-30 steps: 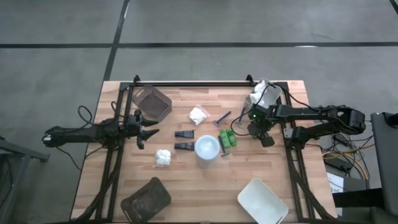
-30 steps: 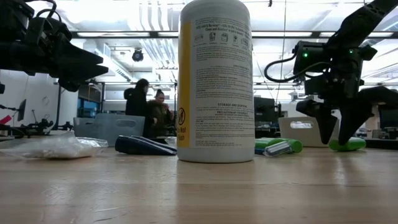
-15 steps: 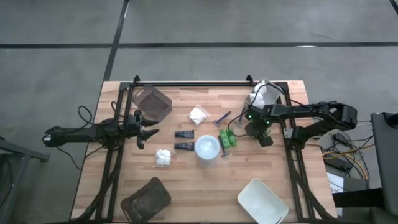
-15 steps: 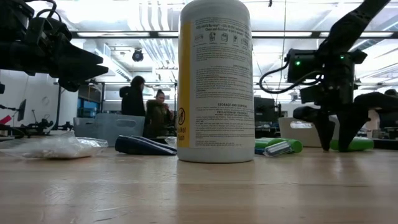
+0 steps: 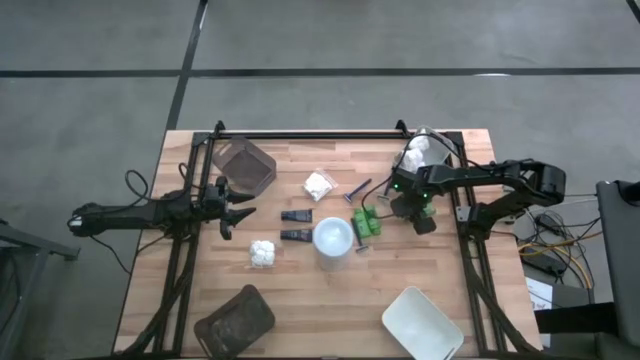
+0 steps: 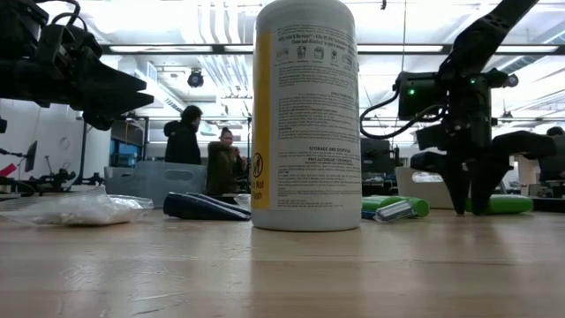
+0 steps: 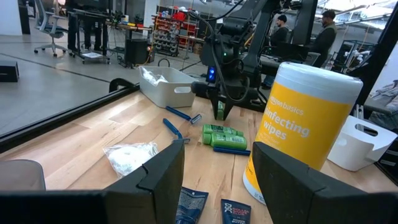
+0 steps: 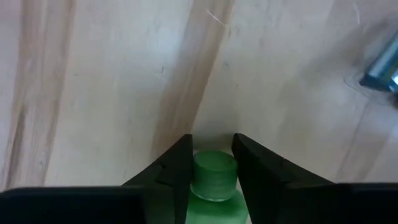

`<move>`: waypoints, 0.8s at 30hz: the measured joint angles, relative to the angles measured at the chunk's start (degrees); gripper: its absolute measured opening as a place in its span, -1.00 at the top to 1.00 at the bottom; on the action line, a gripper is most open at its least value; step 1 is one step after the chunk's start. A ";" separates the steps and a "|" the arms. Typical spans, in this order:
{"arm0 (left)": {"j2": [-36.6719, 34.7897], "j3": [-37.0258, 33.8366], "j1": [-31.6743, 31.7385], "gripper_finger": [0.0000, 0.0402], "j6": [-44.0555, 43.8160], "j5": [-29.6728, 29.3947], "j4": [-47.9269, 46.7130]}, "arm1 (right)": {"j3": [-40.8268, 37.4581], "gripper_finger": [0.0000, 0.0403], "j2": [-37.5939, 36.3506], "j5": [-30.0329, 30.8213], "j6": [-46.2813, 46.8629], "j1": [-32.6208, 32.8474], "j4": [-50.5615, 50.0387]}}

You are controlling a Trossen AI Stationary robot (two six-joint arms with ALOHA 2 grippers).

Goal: Pick & Place Travel size toiletries
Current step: Put the green shampoo into the white bin

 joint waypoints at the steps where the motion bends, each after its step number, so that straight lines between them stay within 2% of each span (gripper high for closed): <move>1: 0.00 0.00 0.00 0.03 -0.01 -0.01 0.00 | 0.00 0.49 0.00 0.00 0.27 -0.02 -0.12; 9: 0.00 0.00 0.02 0.03 -0.01 -0.01 0.00 | 0.07 0.45 -0.13 0.22 2.63 -0.03 -1.18; 17: 0.00 0.00 0.01 0.03 0.00 -0.01 0.00 | 1.05 0.54 -4.03 -0.42 6.27 -0.04 -1.49; 24: 0.00 0.00 0.02 0.03 0.00 -0.01 0.00 | 1.07 0.46 -11.43 -6.06 12.01 -0.06 -1.29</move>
